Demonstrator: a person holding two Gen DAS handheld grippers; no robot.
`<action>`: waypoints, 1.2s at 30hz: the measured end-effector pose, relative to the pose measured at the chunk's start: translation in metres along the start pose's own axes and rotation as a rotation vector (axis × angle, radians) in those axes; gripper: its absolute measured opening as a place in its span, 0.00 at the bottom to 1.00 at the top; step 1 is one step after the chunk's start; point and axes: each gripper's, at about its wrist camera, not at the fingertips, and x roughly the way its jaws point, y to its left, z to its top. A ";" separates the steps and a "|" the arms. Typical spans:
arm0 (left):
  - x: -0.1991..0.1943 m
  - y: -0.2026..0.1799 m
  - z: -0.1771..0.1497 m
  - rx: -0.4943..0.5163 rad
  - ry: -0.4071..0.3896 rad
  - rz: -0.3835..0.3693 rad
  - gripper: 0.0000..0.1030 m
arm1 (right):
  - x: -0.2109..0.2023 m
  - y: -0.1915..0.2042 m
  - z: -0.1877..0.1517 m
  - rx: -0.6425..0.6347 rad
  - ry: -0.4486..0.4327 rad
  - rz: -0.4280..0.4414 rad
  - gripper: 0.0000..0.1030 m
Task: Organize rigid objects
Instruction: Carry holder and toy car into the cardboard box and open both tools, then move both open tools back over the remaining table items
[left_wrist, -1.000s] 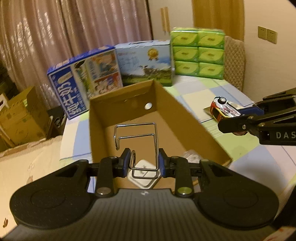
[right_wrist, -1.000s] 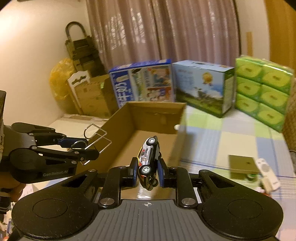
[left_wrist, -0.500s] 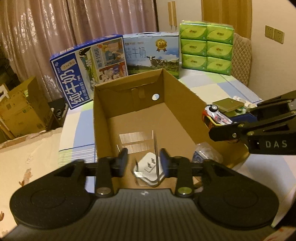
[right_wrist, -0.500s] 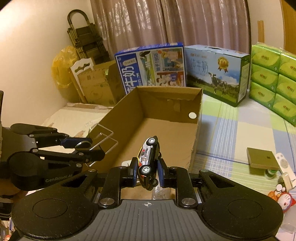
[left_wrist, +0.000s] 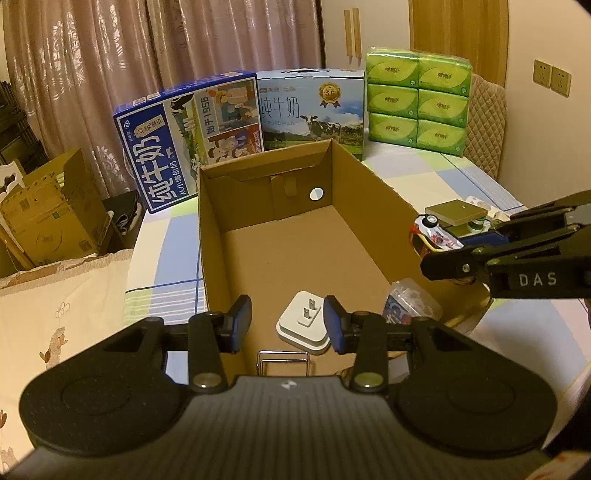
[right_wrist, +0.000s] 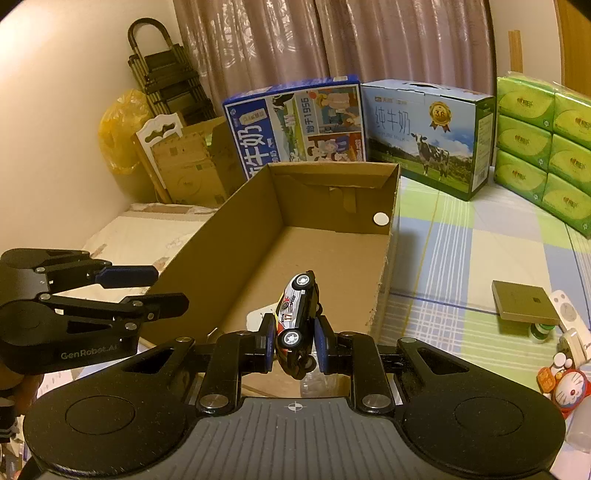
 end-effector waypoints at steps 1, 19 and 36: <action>0.000 0.000 0.000 -0.001 0.000 -0.001 0.36 | 0.000 0.000 0.000 0.002 -0.001 0.000 0.18; -0.010 -0.001 -0.001 -0.044 -0.020 0.000 0.36 | -0.021 -0.026 -0.001 0.120 -0.080 -0.004 0.49; -0.043 -0.069 0.015 -0.031 -0.081 -0.114 0.36 | -0.146 -0.076 -0.062 0.231 -0.159 -0.238 0.50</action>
